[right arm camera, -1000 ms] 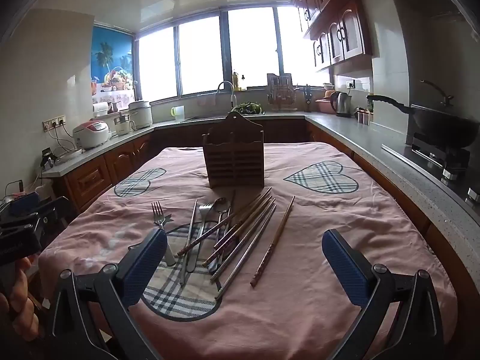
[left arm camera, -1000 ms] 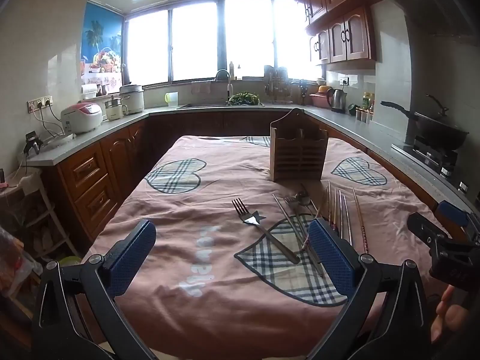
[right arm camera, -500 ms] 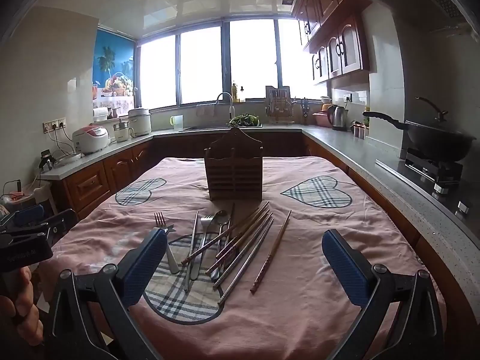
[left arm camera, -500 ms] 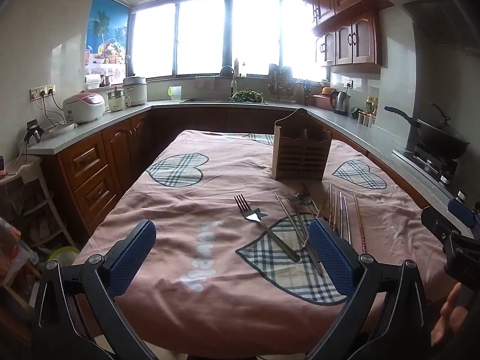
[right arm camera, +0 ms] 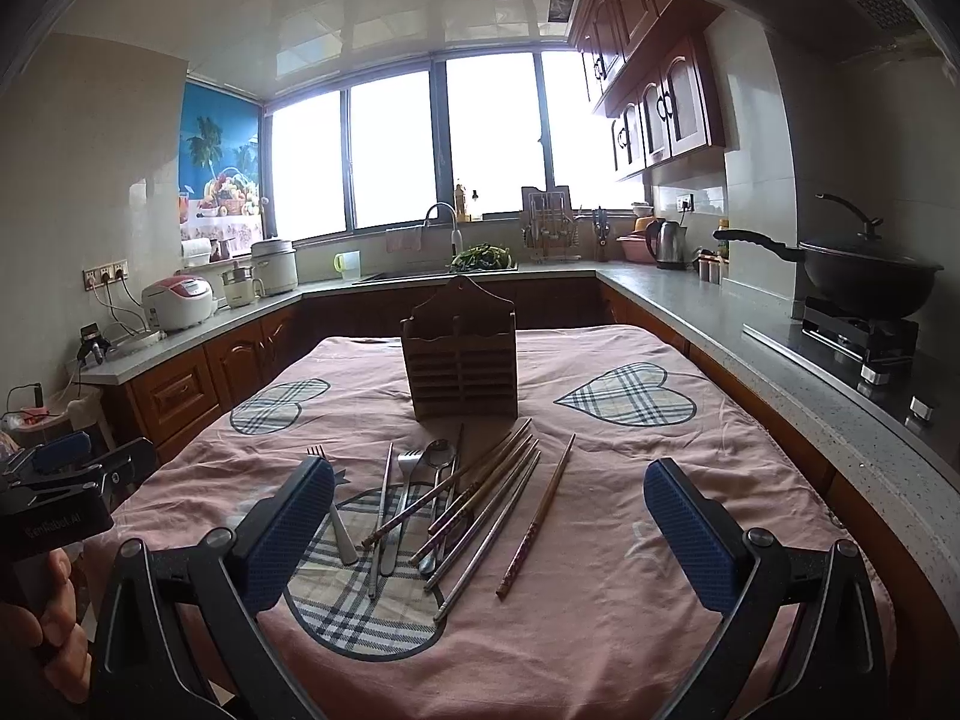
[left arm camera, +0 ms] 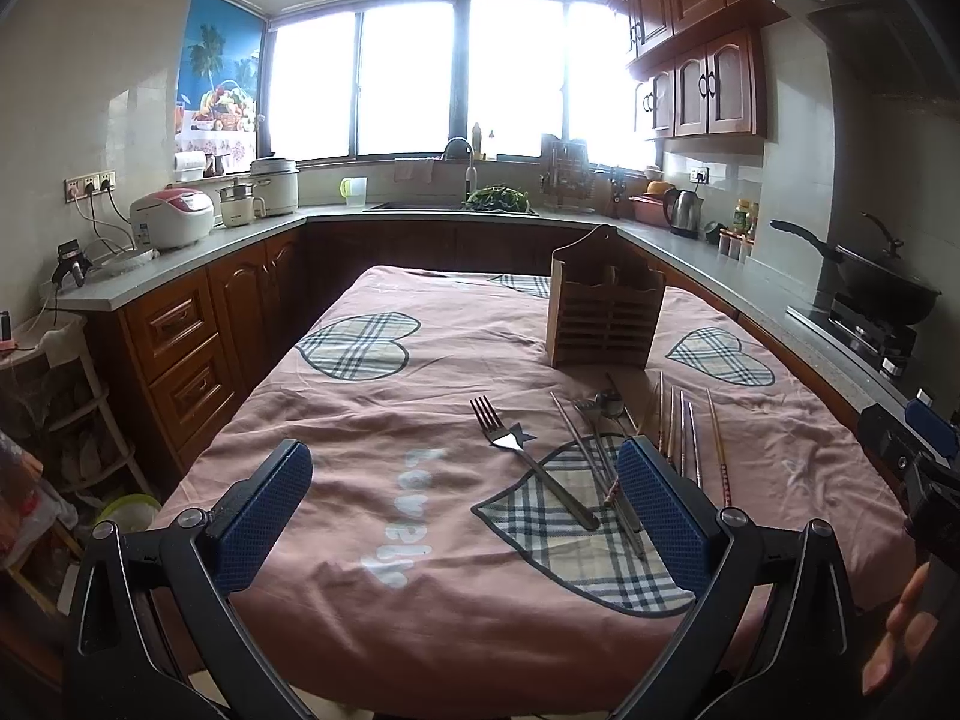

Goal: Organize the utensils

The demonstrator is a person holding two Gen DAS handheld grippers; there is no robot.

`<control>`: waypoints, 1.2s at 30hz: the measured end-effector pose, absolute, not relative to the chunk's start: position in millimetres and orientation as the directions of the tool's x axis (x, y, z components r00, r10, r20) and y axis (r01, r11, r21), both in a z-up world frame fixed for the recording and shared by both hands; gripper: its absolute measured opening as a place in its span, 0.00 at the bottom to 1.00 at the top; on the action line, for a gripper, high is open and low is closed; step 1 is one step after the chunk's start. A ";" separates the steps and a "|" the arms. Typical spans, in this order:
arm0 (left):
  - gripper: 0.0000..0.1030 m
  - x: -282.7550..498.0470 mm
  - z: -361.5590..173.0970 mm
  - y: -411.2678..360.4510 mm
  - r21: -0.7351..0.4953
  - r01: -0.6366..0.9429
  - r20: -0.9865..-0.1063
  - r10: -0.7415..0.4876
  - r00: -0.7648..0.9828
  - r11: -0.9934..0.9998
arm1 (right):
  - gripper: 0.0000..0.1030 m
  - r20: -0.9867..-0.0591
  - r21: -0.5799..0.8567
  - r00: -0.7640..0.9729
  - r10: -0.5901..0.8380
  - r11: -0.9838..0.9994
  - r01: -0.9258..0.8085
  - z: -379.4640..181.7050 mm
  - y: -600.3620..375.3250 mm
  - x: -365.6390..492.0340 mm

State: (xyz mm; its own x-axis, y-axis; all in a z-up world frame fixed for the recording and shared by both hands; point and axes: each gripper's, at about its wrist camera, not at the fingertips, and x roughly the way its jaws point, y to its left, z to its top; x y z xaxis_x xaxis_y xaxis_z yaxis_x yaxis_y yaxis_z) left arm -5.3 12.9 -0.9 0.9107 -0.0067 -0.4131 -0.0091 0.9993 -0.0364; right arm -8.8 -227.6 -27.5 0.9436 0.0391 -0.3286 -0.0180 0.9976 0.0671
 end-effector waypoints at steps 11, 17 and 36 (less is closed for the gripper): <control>1.00 -5.4 1.6 10.6 -0.033 -0.006 -0.405 -0.008 0.914 0.999 | 1.00 -0.326 0.058 0.945 0.035 0.998 -0.017 -28.3 -228.3 -10.2; 1.00 -4.4 1.6 9.7 -0.032 -0.004 -0.406 -0.009 0.914 0.999 | 1.00 -0.324 0.057 0.945 0.034 0.998 -0.016 -28.3 -228.1 -10.6; 1.00 -4.8 4.3 9.9 -0.033 -0.002 -0.401 -0.012 0.916 0.999 | 1.00 -0.322 0.058 0.946 0.040 0.998 -0.023 -24.4 -226.6 -10.2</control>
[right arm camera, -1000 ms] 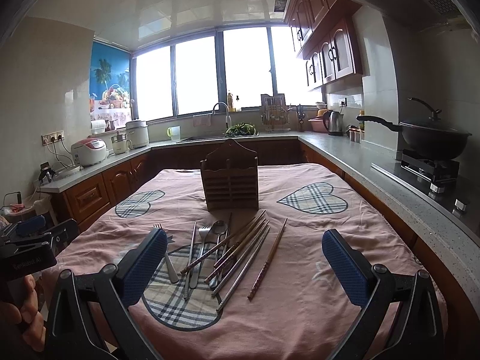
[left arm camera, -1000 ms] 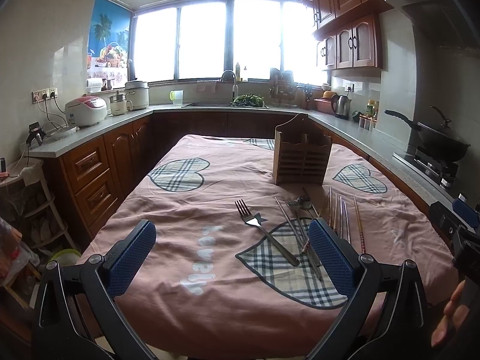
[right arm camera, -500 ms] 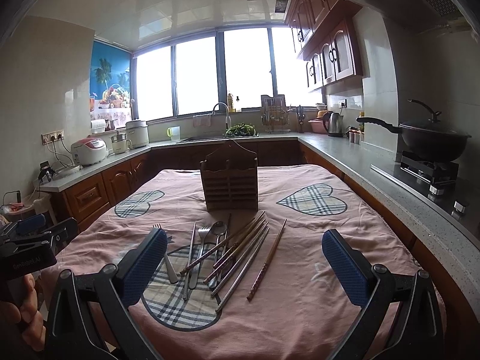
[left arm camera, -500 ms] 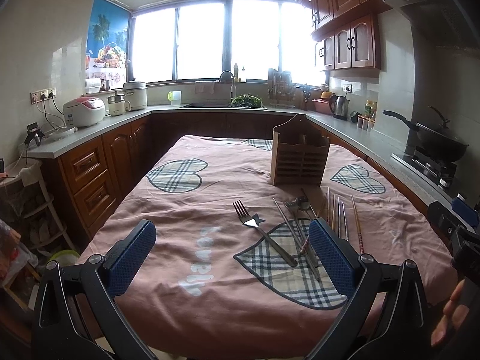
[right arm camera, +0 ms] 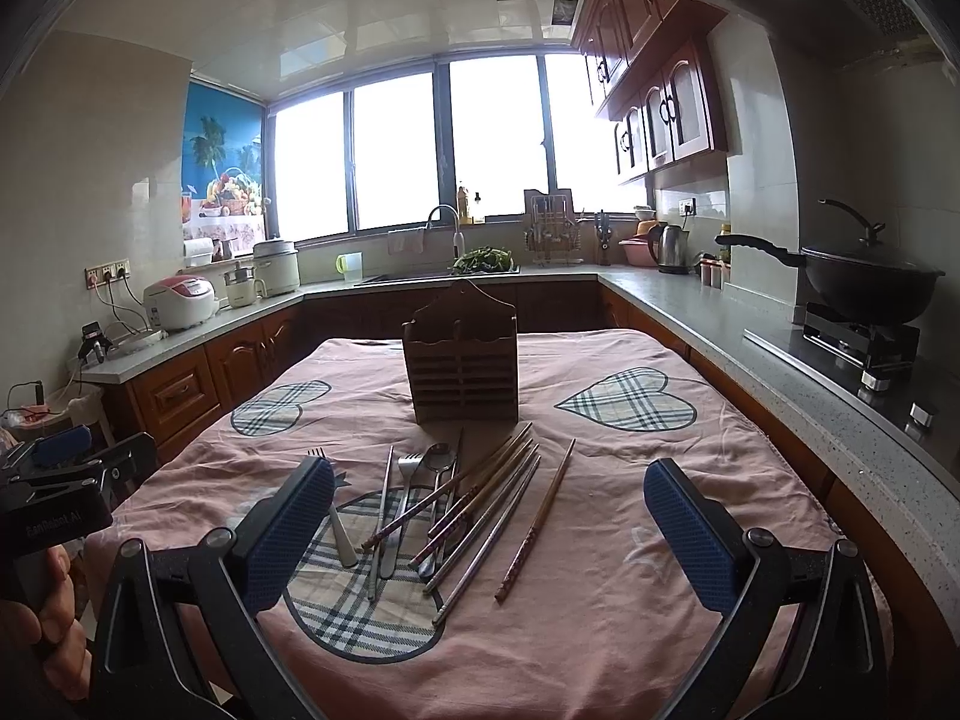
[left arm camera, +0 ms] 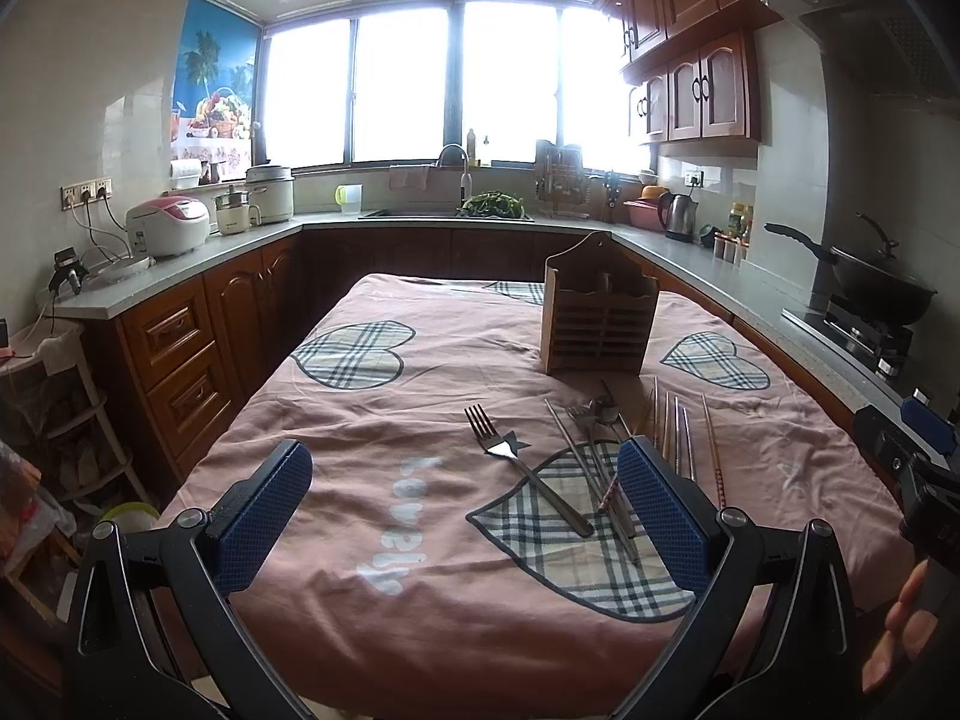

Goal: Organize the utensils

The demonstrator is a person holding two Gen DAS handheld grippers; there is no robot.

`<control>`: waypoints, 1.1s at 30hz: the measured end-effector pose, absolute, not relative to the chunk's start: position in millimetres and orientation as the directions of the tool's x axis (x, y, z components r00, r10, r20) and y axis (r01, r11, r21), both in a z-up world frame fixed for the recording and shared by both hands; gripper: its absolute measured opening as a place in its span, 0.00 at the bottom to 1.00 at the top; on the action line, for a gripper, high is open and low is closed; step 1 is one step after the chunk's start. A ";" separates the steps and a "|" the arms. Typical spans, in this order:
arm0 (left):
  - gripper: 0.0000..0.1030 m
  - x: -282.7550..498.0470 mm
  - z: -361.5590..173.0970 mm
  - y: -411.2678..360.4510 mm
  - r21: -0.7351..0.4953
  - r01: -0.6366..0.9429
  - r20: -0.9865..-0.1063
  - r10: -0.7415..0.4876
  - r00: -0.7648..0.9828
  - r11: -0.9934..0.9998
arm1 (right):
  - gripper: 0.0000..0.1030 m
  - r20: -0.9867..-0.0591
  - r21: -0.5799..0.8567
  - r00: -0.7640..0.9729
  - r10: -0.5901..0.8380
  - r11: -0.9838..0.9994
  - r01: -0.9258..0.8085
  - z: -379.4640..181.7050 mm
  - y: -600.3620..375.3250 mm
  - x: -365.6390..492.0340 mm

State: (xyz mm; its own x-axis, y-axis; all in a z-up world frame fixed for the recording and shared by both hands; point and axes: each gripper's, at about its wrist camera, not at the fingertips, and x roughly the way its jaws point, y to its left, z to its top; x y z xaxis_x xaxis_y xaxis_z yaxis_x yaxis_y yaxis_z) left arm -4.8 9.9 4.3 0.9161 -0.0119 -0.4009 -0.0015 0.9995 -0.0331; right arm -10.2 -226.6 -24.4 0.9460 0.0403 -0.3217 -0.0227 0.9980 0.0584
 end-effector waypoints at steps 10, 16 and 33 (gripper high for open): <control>1.00 -3.6 4.9 9.7 -0.033 0.004 -0.403 -0.017 0.915 0.999 | 1.00 -0.323 0.059 0.946 0.038 0.998 -0.020 -26.0 -227.1 -9.5; 1.00 -1.9 3.7 9.9 -0.033 0.006 -0.409 -0.019 0.912 0.999 | 1.00 -0.328 0.058 0.944 0.039 0.998 -0.021 -26.3 -227.3 -8.8; 1.00 82.8 -25.1 16.1 -0.091 0.046 -0.619 -0.093 0.780 0.995 | 1.00 -0.509 0.096 0.856 0.086 0.994 -0.043 -55.2 -240.9 55.3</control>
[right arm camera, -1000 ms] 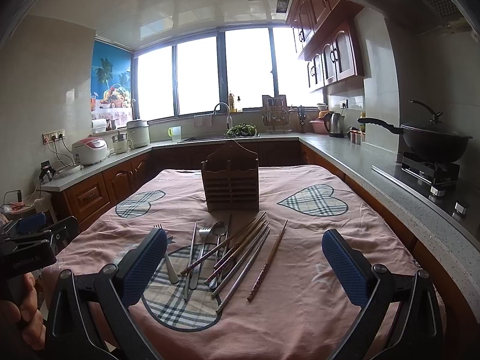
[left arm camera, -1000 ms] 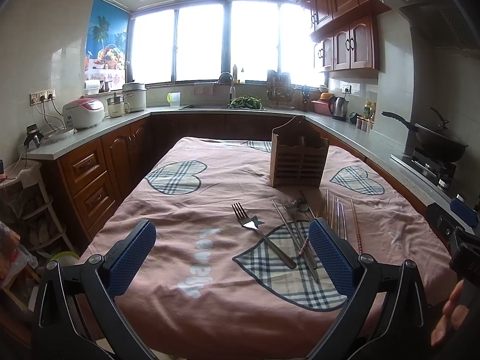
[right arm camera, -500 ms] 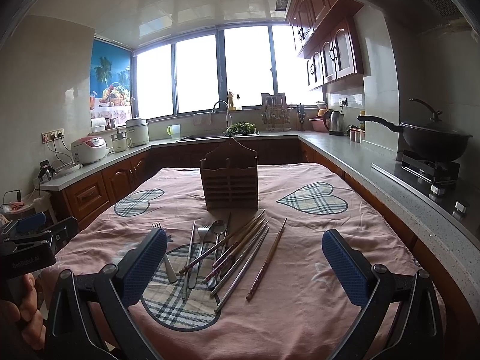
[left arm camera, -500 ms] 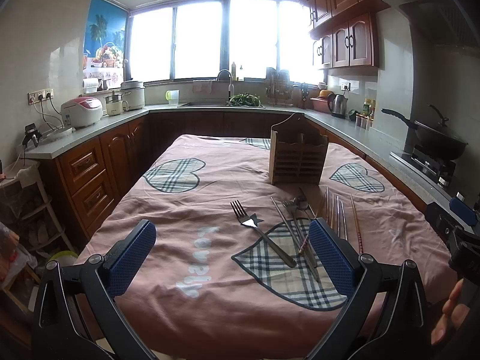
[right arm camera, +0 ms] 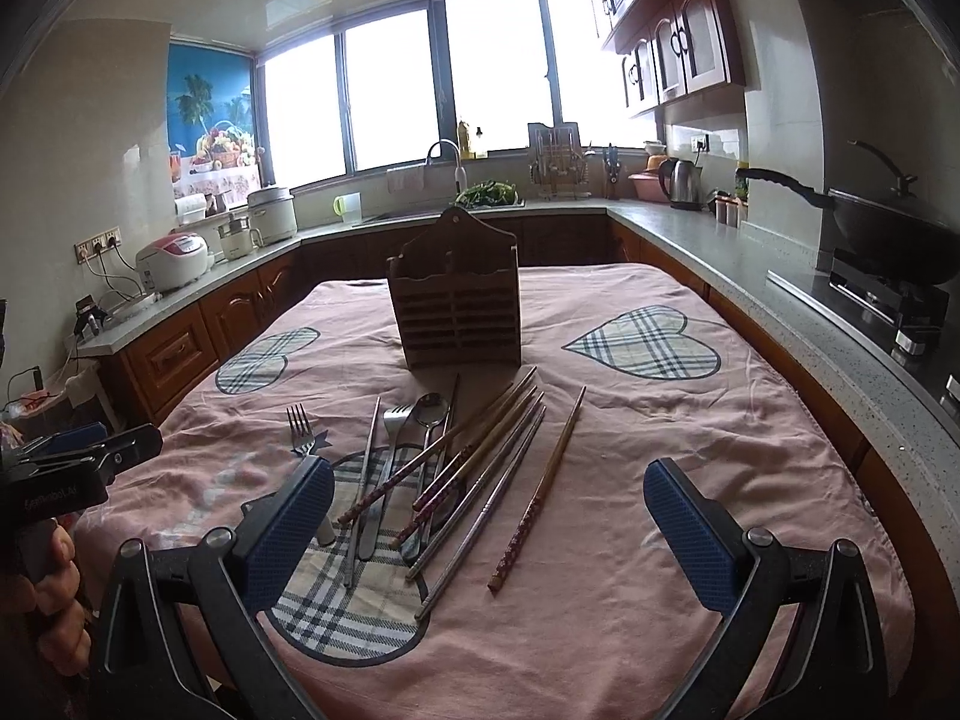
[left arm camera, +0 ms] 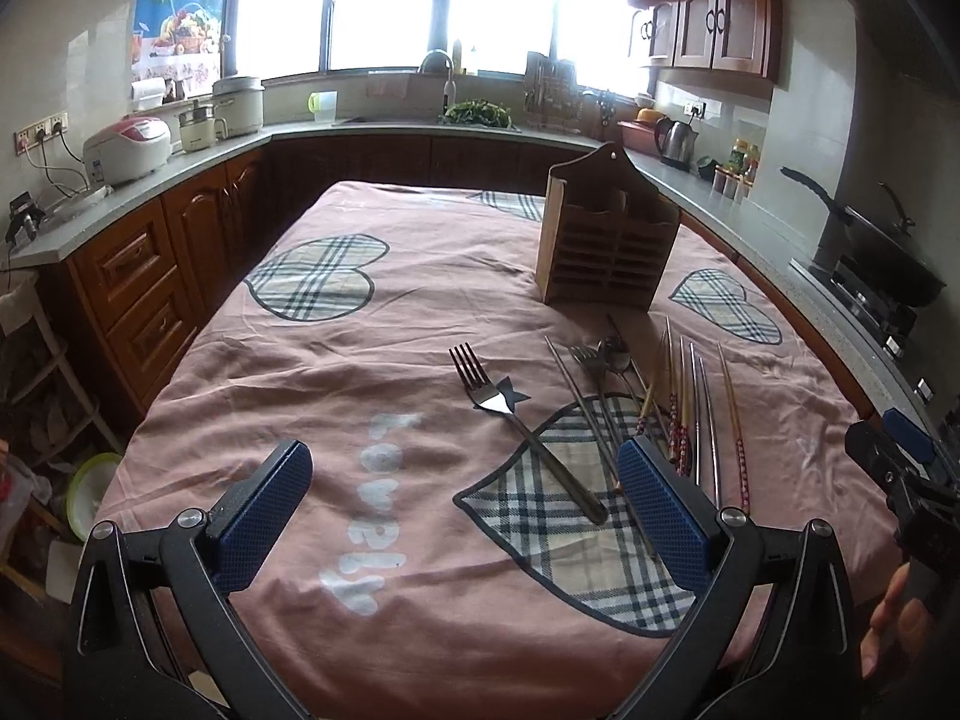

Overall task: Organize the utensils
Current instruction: 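Grasp the metal fork with the left tool while the right tool grasps a wooden chopstick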

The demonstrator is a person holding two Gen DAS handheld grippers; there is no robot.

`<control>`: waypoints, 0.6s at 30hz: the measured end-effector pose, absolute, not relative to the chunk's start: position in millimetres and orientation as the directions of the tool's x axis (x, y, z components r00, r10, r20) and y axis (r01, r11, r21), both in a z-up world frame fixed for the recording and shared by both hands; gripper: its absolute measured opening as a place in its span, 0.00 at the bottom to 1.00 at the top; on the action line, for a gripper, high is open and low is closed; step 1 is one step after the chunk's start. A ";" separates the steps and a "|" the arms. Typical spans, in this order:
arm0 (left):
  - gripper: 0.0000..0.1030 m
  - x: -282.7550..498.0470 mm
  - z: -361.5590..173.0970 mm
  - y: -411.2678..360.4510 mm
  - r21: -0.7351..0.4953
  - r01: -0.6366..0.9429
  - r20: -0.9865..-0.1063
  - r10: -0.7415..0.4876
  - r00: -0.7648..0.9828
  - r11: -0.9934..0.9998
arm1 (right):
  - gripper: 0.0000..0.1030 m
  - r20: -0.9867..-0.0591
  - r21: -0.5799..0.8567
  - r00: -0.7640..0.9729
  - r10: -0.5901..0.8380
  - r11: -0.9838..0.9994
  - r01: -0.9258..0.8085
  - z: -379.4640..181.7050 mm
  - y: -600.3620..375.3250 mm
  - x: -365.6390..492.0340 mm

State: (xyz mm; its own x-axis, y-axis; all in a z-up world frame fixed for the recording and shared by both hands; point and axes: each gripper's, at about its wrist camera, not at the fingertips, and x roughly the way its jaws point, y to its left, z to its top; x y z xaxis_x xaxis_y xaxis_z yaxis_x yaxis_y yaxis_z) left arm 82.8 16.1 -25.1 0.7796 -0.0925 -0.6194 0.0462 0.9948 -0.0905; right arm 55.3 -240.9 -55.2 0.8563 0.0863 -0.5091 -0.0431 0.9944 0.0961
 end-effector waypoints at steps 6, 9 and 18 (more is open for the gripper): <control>0.98 131.1 -41.7 14.1 -0.112 0.053 -0.700 -0.117 0.704 0.992 | 0.97 -0.589 0.185 0.798 0.126 0.983 -0.019 -70.8 -256.5 100.9; 0.92 155.1 -51.0 15.5 -0.120 0.044 -0.734 -0.119 0.669 0.992 | 0.90 -0.619 0.201 0.777 0.117 0.980 0.012 -78.0 -264.6 122.0; 0.80 209.0 -75.4 14.1 -0.133 0.051 -0.811 -0.138 0.569 0.990 | 0.62 -0.728 0.223 0.678 0.103 0.971 0.092 -104.5 -286.7 191.1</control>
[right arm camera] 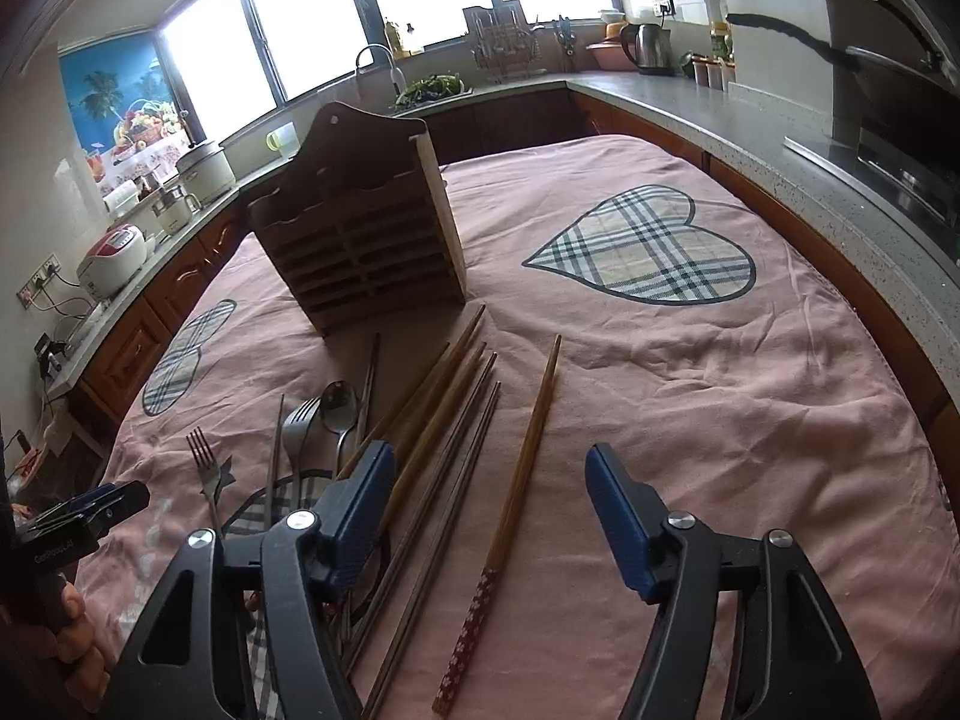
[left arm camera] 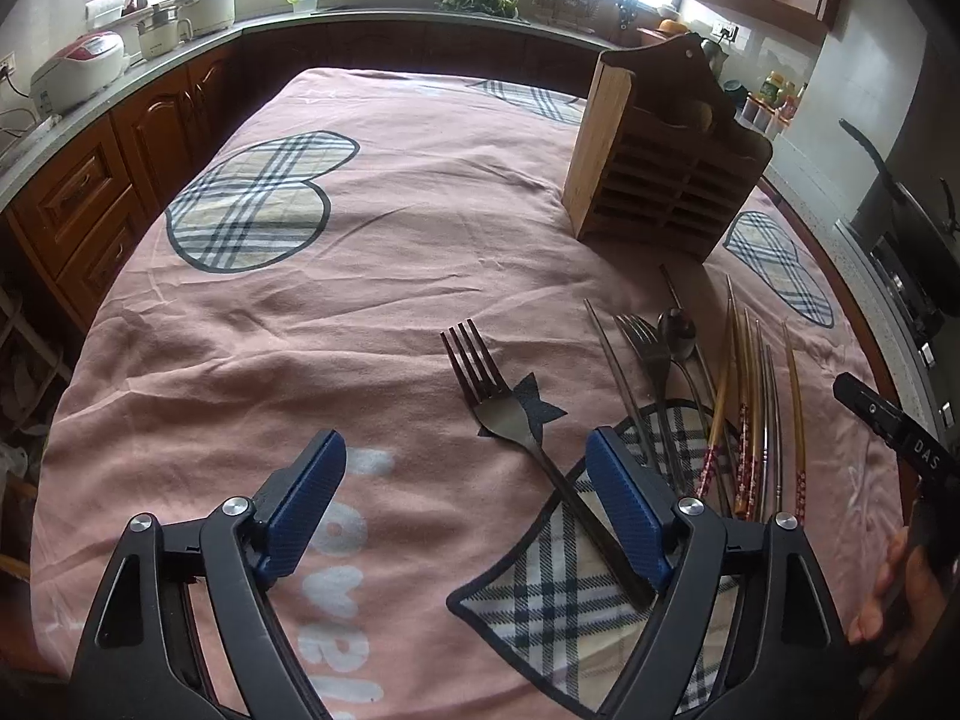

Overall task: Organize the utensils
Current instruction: 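Grasp the metal fork with the left tool while the right tool grasps a wooden chopstick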

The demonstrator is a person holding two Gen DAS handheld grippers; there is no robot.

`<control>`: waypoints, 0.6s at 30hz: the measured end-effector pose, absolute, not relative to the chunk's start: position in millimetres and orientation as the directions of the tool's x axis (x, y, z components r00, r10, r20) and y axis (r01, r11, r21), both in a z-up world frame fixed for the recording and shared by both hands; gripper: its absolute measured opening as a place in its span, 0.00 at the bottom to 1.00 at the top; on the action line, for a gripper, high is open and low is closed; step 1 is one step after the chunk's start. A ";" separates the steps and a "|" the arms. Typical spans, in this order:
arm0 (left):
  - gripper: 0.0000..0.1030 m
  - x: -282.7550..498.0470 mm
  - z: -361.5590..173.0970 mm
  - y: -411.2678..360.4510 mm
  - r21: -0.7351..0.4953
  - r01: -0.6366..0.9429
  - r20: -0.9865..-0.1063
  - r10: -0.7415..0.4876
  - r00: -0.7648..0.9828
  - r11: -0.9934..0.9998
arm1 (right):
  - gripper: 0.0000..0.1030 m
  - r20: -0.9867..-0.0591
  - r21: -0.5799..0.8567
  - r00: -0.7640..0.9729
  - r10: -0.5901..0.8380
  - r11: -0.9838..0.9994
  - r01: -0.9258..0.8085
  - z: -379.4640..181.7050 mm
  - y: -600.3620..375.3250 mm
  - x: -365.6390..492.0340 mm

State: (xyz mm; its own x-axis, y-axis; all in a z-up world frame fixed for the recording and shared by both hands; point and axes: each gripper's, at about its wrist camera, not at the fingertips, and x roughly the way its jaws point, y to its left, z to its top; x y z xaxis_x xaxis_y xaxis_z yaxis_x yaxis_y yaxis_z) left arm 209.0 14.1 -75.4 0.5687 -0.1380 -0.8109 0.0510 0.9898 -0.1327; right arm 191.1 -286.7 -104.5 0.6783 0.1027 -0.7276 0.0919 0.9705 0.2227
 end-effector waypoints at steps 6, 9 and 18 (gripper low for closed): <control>0.75 240.7 -93.9 12.4 -0.146 0.050 -0.855 -0.152 0.497 0.988 | 0.49 -0.781 0.246 0.609 0.134 0.964 0.104 -121.9 -295.7 230.1; 0.69 255.4 -101.1 11.9 -0.154 0.042 -0.869 -0.155 0.469 0.987 | 0.47 -0.798 0.251 0.585 0.145 0.963 0.103 -128.6 -296.5 245.2; 0.60 281.3 -111.9 -2.7 -0.106 0.038 -0.881 -0.111 0.460 0.994 | 0.34 -0.833 0.250 0.531 0.152 0.961 0.117 -146.8 -299.1 276.8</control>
State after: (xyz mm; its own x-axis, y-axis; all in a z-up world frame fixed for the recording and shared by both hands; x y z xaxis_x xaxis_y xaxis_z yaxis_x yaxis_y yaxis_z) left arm 281.3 -2.7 -111.9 0.4597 -0.1113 -0.8811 0.0382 0.9937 -0.1057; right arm 276.8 -299.1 -146.8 0.5313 0.1519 -0.8335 0.1174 0.9611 0.2500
